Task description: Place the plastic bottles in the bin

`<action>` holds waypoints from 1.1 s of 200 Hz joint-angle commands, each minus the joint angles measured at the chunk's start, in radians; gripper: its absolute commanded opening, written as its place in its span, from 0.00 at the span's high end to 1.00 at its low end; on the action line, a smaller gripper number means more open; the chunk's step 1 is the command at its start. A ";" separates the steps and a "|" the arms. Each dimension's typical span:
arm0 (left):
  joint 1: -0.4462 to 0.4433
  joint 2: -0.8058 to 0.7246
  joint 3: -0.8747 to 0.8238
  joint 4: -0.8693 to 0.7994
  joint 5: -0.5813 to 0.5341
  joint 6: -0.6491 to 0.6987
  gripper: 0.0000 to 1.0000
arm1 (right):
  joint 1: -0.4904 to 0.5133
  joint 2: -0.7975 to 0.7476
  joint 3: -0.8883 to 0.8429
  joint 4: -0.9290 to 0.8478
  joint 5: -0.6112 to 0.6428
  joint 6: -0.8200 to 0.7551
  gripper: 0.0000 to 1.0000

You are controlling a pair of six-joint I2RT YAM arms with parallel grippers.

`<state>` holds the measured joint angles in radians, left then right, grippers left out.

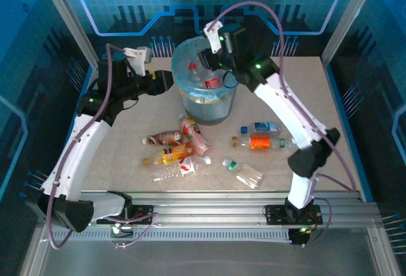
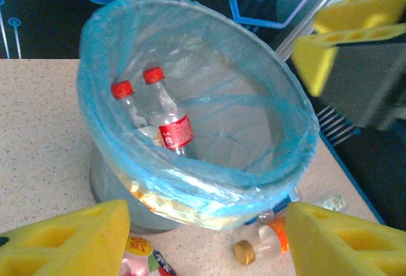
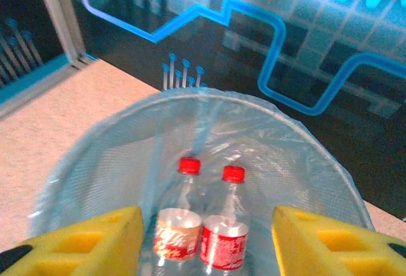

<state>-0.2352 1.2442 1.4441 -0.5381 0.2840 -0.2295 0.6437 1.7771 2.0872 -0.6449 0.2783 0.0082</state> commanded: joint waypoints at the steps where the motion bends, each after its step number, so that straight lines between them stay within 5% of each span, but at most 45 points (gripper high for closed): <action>1: -0.073 0.001 0.061 -0.072 -0.083 0.064 0.33 | 0.013 -0.148 -0.132 0.044 -0.059 0.022 0.44; 58: -0.306 -0.053 -0.010 -0.036 -0.176 0.119 0.33 | -0.003 -0.536 -0.607 0.061 -0.174 -0.055 0.45; 107: -0.439 -0.139 -0.236 0.073 -0.160 0.208 0.33 | -0.001 -0.665 -0.841 -0.131 -0.351 -0.049 0.45; 138: -0.497 -0.156 -0.328 0.011 -0.137 0.291 0.31 | 0.025 -0.672 -0.986 -0.141 -0.435 -0.023 0.44; 172: -0.558 -0.164 -0.377 -0.100 -0.151 0.428 0.27 | 0.095 -0.597 -1.054 -0.150 -0.383 -0.012 0.42; 220: -0.618 -0.255 -0.549 -0.049 -0.031 0.631 0.20 | 0.151 -0.407 -1.031 -0.190 -0.277 -0.031 0.40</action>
<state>-0.8234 1.0466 0.9691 -0.5949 0.1646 0.2405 0.7731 1.2961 1.0405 -0.7864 -0.0570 -0.0193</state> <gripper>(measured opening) 0.784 0.592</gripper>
